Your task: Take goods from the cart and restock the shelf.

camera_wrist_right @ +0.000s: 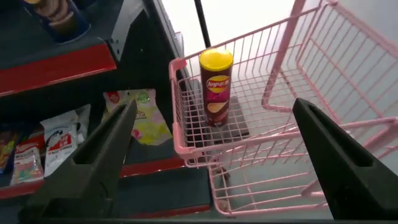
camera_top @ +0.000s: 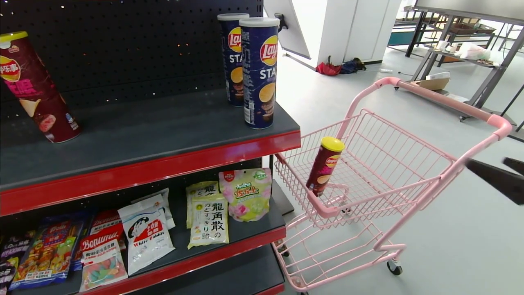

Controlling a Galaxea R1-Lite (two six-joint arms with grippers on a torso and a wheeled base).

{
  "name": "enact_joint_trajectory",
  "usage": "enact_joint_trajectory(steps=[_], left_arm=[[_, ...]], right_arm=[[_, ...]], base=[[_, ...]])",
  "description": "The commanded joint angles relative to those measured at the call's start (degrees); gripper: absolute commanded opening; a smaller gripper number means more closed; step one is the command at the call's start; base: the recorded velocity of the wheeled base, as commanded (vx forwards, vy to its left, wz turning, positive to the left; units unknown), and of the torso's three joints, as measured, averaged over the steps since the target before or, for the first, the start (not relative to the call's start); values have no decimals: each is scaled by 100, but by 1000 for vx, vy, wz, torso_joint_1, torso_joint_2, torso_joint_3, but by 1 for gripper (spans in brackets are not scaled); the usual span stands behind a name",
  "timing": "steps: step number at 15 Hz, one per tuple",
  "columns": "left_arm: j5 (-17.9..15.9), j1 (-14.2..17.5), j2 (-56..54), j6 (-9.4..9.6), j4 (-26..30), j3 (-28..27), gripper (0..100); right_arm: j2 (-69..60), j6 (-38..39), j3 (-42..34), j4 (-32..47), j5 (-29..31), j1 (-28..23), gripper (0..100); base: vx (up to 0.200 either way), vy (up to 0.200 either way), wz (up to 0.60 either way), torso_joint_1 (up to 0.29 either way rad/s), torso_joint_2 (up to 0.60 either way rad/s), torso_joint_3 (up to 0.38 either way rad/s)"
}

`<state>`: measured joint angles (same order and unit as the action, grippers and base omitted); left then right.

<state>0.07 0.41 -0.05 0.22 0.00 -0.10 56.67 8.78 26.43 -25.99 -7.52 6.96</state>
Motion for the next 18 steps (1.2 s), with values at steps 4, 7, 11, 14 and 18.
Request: enact_joint_trajectory(steps=[4,7,11,14,18], left_arm=[[1,2,5,4,0,1,100],[1,2,5,4,0,1,100],[1,2,5,13,0,1,100],[1,2,5,22,0,1,100],[1,2,5,22,0,1,100]], right_arm=[[4748,159,829,-2446,-408,631,100],[5530,159,1031,-3140,-390,649,100],[6128,142,1207,-3509,-382,649,100],[6479,159,1716,-3509,-373,552,100],[7086,151,2428,-3509,-311,561,100]], base=[[0,0,0,0,0,0],[0,0,0,0,0,0],[0,0,0,0,0,0],[0,0,0,0,0,0],[0,0,0,0,0,0]])
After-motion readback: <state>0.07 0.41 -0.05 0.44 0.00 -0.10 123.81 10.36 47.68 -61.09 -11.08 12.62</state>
